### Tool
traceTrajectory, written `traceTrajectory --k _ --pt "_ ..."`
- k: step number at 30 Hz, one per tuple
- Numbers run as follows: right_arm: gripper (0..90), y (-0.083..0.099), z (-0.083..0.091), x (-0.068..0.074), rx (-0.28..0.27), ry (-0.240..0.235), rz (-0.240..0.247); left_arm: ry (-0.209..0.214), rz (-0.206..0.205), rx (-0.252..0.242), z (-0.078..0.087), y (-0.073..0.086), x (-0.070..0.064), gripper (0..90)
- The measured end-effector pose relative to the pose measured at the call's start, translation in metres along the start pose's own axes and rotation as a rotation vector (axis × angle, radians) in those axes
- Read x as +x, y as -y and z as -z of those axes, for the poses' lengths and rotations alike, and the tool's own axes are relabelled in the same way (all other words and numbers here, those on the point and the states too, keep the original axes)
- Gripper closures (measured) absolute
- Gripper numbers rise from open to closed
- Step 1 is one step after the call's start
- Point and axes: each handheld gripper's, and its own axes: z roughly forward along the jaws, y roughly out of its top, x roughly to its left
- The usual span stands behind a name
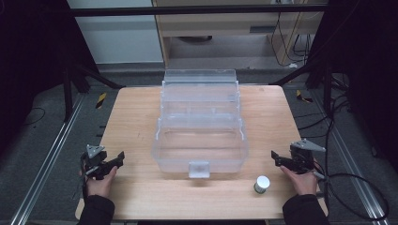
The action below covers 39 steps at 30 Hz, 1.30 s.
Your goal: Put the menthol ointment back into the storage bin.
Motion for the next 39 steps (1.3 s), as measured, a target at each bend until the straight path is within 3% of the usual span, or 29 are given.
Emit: traceTrajectory --k 4,9,14,16,20,31,37,38,39 --pt "18.0 -0.006 0.009 0.004 -0.009 -0.010 0.029 0.001 -0.007 0.001 0.000 0.000 -0.001 29.3" --pt "20.8 -0.015 0.016 0.005 -0.020 -0.045 0.032 0.005 -0.003 0.000 0.000 0.001 0.000 30.7" --pt "24.9 -0.031 0.022 0.012 0.008 -0.089 0.090 0.008 0.010 -0.004 0.001 0.001 0.000 33.1" --pt "26.4 -0.041 0.025 0.019 0.064 -0.134 0.130 0.009 0.006 -0.001 0.001 0.001 0.000 34.3" --pt "28.3 -0.052 0.029 0.026 0.082 -0.176 0.180 0.006 0.005 0.007 0.000 0.001 0.001 34.8" --pt "32.8 -0.070 0.035 0.029 0.125 -0.255 0.237 -0.017 -0.026 0.013 0.000 0.000 -0.001 34.3" --pt "32.6 -0.080 0.040 0.039 0.181 -0.297 0.323 -0.012 -0.035 0.019 0.000 0.000 -0.001 33.5" --pt "32.6 -0.083 0.042 0.042 0.197 -0.309 0.354 -0.012 -0.035 0.020 0.000 0.000 -0.001 33.4" --pt "32.6 -0.083 0.042 0.042 0.197 -0.309 0.354 -0.011 -0.037 0.021 -0.001 0.000 -0.001 33.4"
